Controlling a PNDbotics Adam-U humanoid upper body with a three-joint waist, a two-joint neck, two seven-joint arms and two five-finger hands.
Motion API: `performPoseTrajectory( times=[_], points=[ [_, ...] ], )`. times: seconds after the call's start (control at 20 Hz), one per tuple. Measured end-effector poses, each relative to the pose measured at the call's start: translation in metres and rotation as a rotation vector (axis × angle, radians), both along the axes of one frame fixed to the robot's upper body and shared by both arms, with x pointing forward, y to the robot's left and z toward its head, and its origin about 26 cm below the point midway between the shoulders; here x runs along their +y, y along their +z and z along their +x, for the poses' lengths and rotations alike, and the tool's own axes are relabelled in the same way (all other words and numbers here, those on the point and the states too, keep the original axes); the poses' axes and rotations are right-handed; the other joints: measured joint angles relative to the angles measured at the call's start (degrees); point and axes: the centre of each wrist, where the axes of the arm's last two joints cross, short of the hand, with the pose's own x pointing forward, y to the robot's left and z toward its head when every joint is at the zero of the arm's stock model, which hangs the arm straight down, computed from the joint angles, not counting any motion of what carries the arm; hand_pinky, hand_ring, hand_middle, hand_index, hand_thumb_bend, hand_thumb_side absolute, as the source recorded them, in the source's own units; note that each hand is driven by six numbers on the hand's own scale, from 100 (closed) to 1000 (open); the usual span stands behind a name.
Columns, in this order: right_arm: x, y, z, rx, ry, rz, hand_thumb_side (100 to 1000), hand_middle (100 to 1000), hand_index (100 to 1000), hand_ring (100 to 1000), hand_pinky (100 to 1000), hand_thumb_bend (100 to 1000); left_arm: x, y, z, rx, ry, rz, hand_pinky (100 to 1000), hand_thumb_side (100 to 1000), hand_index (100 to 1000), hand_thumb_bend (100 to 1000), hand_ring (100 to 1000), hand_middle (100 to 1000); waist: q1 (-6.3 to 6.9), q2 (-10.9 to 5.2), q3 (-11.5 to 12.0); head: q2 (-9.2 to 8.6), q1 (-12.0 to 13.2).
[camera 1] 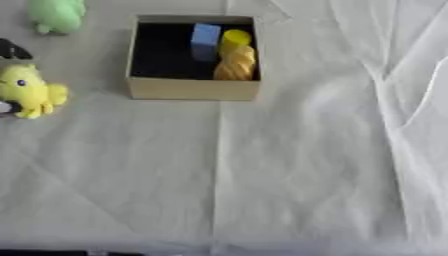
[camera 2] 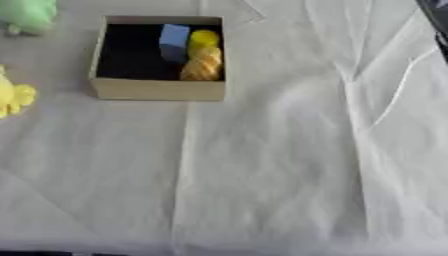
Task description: Pick up objects on the table and place them in the box.
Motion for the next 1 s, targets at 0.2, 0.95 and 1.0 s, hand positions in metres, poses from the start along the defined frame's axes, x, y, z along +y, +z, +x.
performPoseTrajectory(
  times=[0.2,0.95,1.0],
  points=[
    [-0.001,-0.001,0.001,0.006,0.001,0.007,452,739,825,772,764,189,-0.002,-0.008,0.004,-0.030,0.010,-0.003,816,100,842,252,831,765,0.00,0.00,0.0,0.00,0.2],
    [-0.004,-0.005,0.001,0.012,-0.004,0.032,442,734,825,766,762,173,-0.064,0.088,-0.027,-0.282,-0.208,-0.136,805,100,826,100,823,751,0.11,0.00,0.2,0.00,-0.2],
    [-0.004,-0.004,0.001,0.009,-0.003,0.034,440,733,824,765,761,174,-0.071,0.095,-0.029,-0.301,-0.225,-0.142,804,100,825,100,823,750,0.12,0.00,0.2,0.00,-0.3]
  ],
)
